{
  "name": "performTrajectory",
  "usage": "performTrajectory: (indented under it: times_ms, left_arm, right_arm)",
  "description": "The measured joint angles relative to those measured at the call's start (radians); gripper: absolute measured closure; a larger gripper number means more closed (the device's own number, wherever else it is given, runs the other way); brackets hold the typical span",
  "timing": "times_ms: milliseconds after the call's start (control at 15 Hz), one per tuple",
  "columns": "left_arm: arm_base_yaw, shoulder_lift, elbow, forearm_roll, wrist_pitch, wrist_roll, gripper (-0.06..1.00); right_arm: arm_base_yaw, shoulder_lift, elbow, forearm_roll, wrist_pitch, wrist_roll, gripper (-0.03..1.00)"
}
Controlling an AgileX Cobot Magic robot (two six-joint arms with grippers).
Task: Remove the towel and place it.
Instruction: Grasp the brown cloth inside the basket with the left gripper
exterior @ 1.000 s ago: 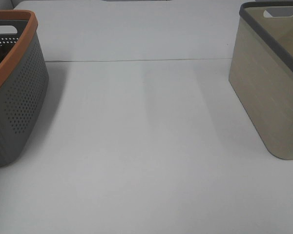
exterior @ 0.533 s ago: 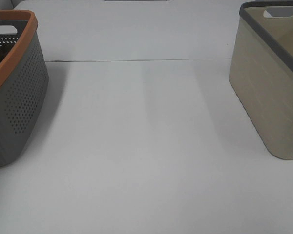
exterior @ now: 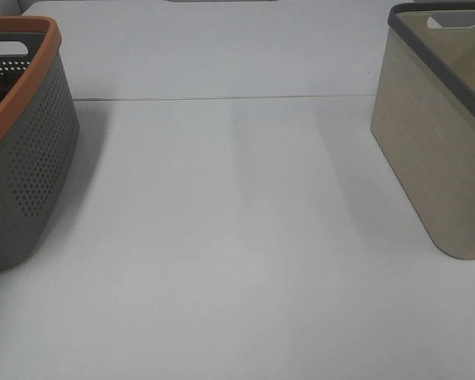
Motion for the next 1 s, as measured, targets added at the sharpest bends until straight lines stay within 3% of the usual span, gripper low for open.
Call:
performTrajectory:
  times_ms: [133, 267, 667, 1000]
  left_arm:
    - [0.000, 0.015, 0.000, 0.000, 0.000, 0.000, 0.34]
    - [0.000, 0.026, 0.000, 0.000, 0.002, 0.000, 0.44]
    - [0.000, 0.032, 0.000, 0.017, 0.006, 0.000, 0.93]
    - [0.000, 0.032, -0.075, 0.000, 0.069, -0.006, 0.94]
  right_arm:
    - [0.000, 0.000, 0.000, 0.000, 0.000, 0.000, 0.18]
    - [0.000, 0.000, 0.000, 0.000, 0.000, 0.000, 0.18]
    - [0.000, 0.000, 0.000, 0.000, 0.000, 0.000, 0.18]
    - [0.000, 0.000, 0.000, 0.000, 0.000, 0.000, 0.18]
